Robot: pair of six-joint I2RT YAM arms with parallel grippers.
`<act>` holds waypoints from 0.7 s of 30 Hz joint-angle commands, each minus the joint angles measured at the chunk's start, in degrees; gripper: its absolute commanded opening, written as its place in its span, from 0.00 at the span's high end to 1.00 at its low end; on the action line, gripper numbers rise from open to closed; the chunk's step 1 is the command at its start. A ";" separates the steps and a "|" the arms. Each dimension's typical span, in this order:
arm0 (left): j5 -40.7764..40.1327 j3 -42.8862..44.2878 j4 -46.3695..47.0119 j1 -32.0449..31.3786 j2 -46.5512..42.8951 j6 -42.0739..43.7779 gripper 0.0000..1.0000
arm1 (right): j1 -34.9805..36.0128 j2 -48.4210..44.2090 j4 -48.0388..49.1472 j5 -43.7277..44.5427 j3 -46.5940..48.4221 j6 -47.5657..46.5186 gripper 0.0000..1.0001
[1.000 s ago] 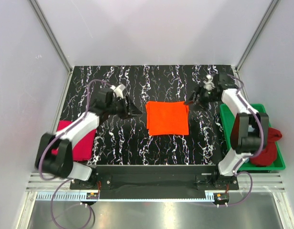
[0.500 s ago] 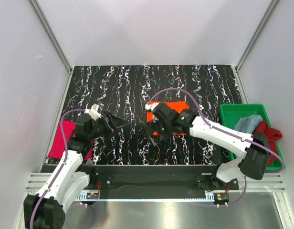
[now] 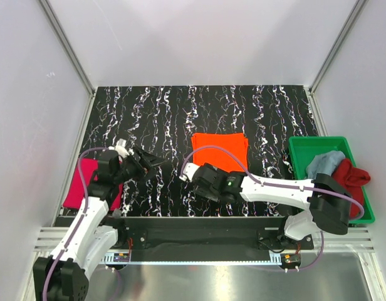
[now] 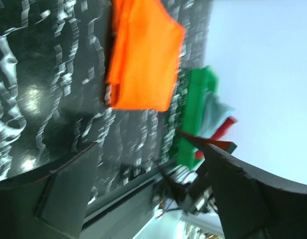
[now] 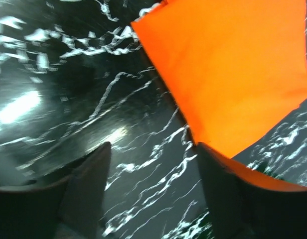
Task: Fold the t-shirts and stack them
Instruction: Neatly place the folded tshirt to the corner
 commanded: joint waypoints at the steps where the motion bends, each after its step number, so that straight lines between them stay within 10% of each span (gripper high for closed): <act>1: -1.13 7.46 -11.91 0.30 3.85 10.08 0.12 | -0.08 -0.29 15.27 6.49 -4.69 -11.30 0.31; 21: 4.22 9.76 -18.44 2.76 12.03 13.97 0.18 | 0.19 8.31 39.65 -3.98 -17.71 -43.13 0.34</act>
